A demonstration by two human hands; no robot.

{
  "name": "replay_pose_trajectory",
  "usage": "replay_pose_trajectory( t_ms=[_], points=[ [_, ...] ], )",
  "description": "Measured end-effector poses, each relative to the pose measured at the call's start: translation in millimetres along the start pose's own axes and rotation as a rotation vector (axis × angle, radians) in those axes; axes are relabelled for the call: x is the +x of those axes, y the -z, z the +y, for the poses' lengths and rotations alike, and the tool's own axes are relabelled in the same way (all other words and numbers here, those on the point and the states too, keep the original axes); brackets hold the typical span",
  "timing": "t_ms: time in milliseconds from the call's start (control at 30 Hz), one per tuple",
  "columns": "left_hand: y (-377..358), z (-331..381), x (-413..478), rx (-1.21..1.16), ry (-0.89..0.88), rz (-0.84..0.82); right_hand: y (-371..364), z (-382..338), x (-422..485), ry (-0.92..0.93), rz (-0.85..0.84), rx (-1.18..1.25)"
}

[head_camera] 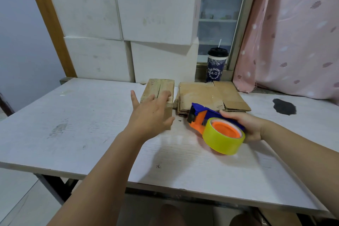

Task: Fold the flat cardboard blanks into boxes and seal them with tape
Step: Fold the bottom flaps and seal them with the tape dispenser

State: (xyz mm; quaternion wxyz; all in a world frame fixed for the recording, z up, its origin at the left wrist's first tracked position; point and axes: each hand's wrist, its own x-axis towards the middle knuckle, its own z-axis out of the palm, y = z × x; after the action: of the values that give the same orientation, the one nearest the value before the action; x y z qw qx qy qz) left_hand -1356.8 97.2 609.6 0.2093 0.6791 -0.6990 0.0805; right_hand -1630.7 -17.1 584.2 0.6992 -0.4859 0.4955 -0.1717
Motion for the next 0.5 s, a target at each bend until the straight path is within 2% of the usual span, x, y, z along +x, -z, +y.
replay_pose_trajectory(
  t_ms=[200, 367, 500],
  points=[
    [-4.8, 0.1, 0.8, 0.082, 0.001, -0.004, 4.8, -12.4, -9.4, 0.039, 0.063, -0.275],
    [-6.6, -0.3, 0.3, 0.066, 0.010, 0.000, 3.9, -19.4, -10.5, 0.052, -0.005, -0.331],
    [-7.0, 1.1, -0.6, 0.062, 0.020, 0.014, 1.4, -18.5, -9.7, 0.087, 0.009, -0.451]
  ],
)
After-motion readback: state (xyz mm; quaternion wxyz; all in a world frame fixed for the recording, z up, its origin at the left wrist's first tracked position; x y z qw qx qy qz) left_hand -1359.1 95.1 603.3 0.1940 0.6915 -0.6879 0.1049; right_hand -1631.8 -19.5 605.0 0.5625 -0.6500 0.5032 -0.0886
